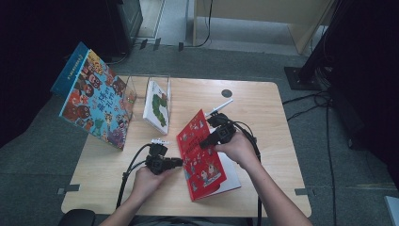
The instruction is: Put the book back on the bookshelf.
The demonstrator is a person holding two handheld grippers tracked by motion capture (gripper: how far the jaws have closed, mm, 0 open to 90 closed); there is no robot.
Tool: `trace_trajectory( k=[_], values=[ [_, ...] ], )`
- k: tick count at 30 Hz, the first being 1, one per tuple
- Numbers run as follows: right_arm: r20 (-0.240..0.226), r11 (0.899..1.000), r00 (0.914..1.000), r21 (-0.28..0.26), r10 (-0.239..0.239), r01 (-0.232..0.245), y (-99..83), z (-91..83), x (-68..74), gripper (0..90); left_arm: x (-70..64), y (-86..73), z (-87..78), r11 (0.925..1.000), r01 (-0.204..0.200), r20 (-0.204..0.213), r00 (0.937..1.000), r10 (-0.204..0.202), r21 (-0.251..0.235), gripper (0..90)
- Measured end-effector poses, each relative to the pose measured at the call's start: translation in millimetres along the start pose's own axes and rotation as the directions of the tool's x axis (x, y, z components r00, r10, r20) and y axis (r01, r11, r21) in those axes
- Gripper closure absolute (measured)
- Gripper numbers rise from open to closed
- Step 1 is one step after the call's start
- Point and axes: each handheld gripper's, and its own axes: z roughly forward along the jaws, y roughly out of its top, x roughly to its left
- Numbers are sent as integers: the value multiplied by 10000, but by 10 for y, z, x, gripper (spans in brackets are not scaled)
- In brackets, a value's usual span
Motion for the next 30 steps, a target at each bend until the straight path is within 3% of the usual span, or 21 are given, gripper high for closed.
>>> trace_trajectory(
  k=[6, 14, 23, 30],
  values=[
    [137, 9989, 9998, 427, 176, -182, 49, -61, 42, 863, 24, 28, -66, 9991, -140, 310, 9994, 152, -389, 587],
    [316, 9966, 9995, 820, -34, 8, 79, -137, 93, 887, 6, 34, -83, 9973, -409, 394, 9983, 434, -611, 476],
    [81, 9986, 10000, 527, 14, -18, 171, -330, 90, 887, -36, 92, -72, 9945, -864, 354, 9954, 886, -591, 386],
    [16, 9993, 10000, 373, -82, 81, 232, -499, 108, 887, -109, 195, -91, 9921, -1127, 623, 9913, 1161, -546, 357]
  ],
)
